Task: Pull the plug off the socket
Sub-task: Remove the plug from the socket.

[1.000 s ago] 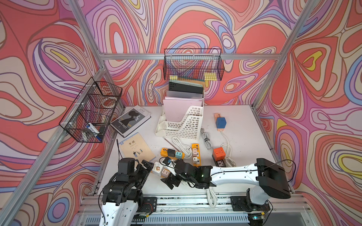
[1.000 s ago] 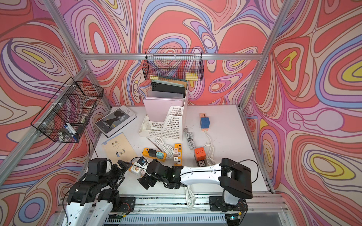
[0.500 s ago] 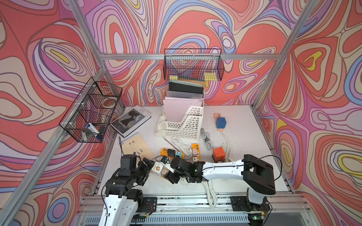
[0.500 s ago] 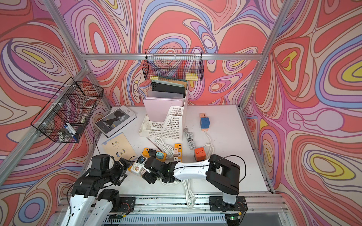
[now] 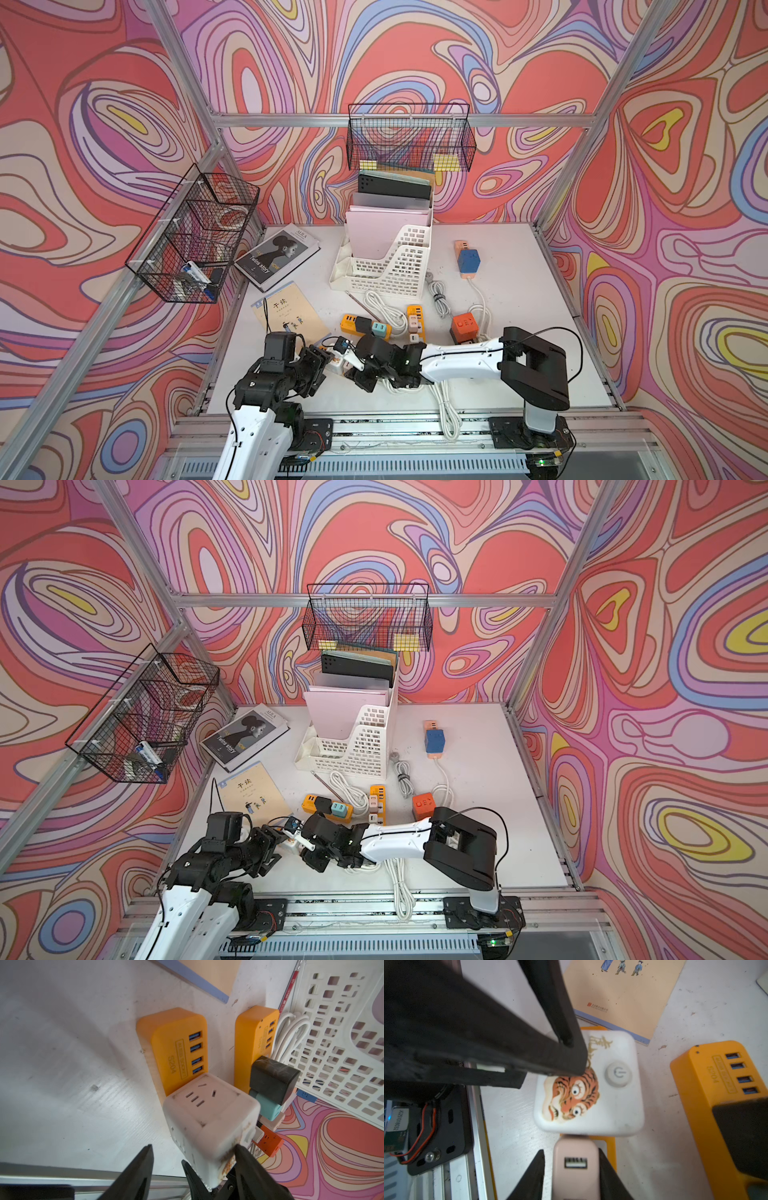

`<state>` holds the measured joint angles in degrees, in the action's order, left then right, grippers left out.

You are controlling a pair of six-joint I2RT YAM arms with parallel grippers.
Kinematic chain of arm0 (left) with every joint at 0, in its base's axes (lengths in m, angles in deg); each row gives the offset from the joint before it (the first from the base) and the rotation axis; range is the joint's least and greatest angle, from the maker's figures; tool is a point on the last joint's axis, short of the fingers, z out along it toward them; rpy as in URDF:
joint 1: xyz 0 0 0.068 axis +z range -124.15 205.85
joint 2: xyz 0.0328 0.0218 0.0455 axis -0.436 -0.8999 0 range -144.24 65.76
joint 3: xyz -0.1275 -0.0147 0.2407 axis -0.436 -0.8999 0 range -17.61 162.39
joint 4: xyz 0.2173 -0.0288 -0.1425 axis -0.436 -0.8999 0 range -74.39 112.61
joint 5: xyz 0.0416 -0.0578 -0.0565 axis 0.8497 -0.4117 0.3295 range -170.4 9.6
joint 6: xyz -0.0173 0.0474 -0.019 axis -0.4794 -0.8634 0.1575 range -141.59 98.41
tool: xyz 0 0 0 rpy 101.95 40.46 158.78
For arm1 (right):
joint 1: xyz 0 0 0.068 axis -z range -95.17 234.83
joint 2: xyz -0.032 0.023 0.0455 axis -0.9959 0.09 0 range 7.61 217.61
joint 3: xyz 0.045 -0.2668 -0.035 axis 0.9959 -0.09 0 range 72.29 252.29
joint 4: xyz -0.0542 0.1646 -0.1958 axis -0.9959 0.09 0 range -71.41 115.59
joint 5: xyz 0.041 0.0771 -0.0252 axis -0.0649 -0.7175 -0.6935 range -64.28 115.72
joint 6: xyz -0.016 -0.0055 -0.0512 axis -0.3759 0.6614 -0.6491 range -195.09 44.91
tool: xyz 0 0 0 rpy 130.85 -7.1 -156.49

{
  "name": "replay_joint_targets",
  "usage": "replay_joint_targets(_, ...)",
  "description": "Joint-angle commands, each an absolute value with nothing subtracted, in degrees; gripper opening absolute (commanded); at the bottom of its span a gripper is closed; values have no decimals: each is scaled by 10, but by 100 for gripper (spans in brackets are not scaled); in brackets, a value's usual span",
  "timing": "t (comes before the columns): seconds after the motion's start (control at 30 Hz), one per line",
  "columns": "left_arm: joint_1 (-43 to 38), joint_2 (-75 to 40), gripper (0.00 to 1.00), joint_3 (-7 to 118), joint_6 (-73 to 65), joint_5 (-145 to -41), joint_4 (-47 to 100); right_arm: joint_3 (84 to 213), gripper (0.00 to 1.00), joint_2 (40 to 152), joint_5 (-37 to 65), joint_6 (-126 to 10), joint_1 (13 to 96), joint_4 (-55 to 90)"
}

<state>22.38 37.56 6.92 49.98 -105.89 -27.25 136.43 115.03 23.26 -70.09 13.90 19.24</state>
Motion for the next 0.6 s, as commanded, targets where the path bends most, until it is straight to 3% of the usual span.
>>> replay_joint_targets(0.0,218,377,64,49,513,-1076,-262,1372,35,1158,221,-708,141,177)
replay_joint_targets(0.23,202,358,53,27,524,-1063,-247,1379,22,1157,209,-711,141,172)
replay_joint_targets(0.57,193,366,43,-14,514,-986,-325,1360,15,1112,207,-630,164,134)
